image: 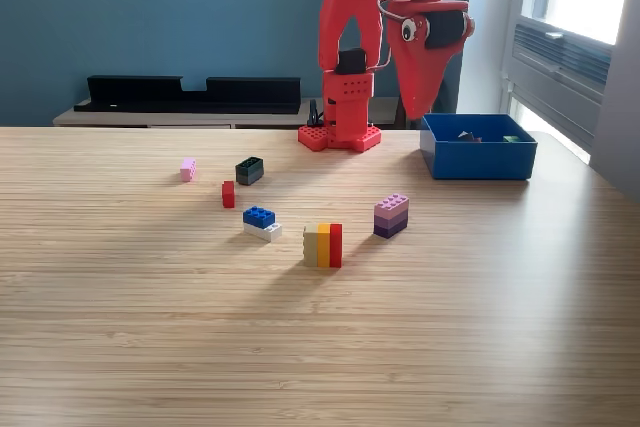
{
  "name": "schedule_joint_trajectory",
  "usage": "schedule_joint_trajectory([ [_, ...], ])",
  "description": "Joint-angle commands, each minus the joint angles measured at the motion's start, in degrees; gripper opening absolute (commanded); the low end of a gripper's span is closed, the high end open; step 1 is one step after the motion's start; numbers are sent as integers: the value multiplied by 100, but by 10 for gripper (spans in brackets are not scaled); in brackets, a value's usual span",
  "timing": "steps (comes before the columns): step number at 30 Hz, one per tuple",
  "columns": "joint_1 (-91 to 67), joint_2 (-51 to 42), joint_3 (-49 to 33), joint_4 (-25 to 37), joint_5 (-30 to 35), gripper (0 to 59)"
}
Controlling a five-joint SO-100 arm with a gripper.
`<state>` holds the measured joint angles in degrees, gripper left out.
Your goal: Grasp a lego block and put it in the bin.
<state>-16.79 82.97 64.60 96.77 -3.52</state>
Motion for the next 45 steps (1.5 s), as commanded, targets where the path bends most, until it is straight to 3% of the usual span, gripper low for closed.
schedule_joint_trajectory([
  [1, 229, 580, 53, -272, 132, 1],
  [10, 861, 580, 510, -817, 343, 2],
  [23, 3287, 580, 923, -1187, 2171, 2],
  [34, 4421, 650, 2109, -1767, 2435, 2],
  [45, 5449, 659, 2329, -1890, 2751, 2],
])
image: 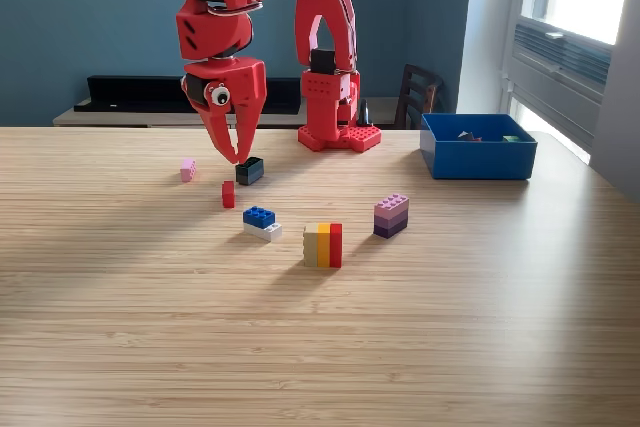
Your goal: Grasp a lego block and put it in the bin.
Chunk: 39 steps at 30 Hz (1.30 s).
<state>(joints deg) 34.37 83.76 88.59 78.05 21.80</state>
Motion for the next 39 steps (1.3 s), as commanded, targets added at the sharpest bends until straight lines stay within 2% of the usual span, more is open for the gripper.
schedule_joint_trajectory([
  [1, 396, 580, -44, -18, 237, 2],
  [5, 642, 580, 35, -9, 246, 2],
  [15, 1178, 589, 176, 448, 510, 138],
  [23, 826, 598, 475, 905, 369, 235],
  [39, 316, 721, 1178, 800, 158, 271],
])
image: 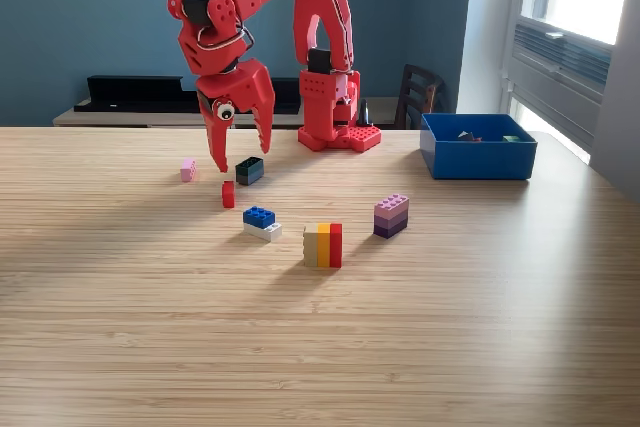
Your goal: Grasp a lego block and put it in the bin.
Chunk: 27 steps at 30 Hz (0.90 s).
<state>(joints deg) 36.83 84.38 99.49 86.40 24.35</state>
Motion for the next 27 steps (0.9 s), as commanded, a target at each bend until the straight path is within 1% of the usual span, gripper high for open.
schedule_joint_trajectory([
  [1, 44, 791, 176, -88, -141, 274],
  [4, -9, 1266, 457, -237, -308, 284],
  [8, -9, 1819, 633, -360, -492, 296],
  [14, 0, 2373, 1222, -721, -853, 315],
  [22, -132, 2505, 1951, -1116, -1248, 311],
  [27, -114, 2558, 2540, -1564, -1485, 313],
])
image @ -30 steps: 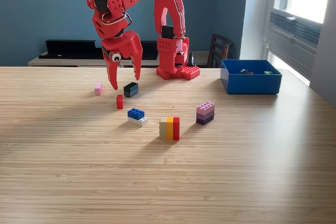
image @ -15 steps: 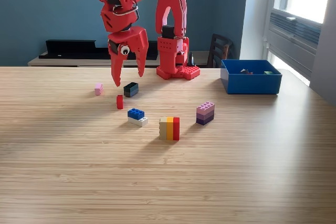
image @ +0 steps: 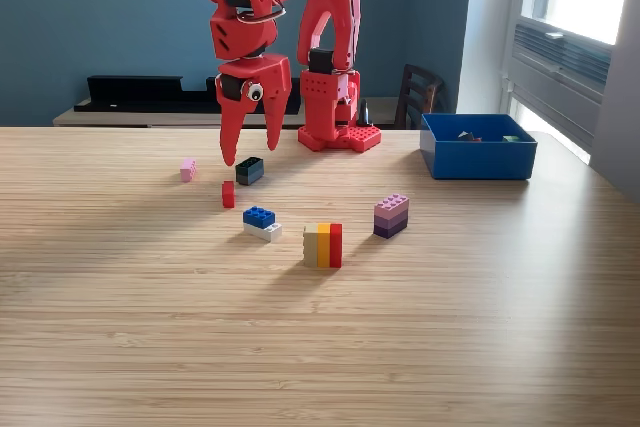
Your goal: Grasp a lego block and put it in the bin.
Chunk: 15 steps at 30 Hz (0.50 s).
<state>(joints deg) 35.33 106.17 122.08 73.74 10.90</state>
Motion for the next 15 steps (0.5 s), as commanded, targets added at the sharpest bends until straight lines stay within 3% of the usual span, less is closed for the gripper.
schedule_joint_trajectory([
  [1, 35, 378, 369, -360, -176, 314],
  [15, 264, 378, 343, -475, -765, 340],
])
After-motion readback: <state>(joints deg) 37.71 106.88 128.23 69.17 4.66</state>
